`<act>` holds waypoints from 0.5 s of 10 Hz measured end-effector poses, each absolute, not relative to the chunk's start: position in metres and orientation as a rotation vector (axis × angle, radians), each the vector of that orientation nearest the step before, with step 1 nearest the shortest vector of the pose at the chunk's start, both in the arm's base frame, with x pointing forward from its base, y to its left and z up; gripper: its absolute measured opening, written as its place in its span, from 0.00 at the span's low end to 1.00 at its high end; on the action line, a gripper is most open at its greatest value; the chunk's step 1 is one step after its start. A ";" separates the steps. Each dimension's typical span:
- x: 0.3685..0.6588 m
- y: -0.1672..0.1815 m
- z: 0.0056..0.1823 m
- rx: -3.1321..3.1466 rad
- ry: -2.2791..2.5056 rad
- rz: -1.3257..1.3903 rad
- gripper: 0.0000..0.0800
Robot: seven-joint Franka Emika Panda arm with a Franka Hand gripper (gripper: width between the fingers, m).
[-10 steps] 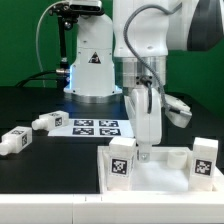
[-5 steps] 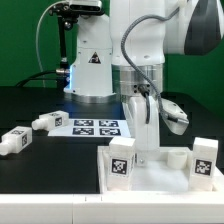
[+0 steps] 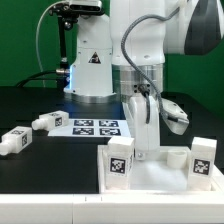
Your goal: Assemble square table
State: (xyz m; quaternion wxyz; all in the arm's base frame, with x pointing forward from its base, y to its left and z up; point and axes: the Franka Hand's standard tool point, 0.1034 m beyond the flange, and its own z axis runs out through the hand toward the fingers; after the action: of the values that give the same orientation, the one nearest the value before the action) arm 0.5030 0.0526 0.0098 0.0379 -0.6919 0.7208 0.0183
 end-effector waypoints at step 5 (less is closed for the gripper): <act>0.487 0.005 0.013 -2.492 1.805 -0.024 0.07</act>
Offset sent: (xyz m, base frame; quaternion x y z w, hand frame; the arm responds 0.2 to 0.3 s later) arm -0.0213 -0.0096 0.0059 -0.0117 -0.0143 -0.2813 0.9594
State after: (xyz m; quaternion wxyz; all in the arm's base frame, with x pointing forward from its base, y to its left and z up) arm 0.4873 0.0055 0.0131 0.0320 -0.8094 0.5863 -0.0078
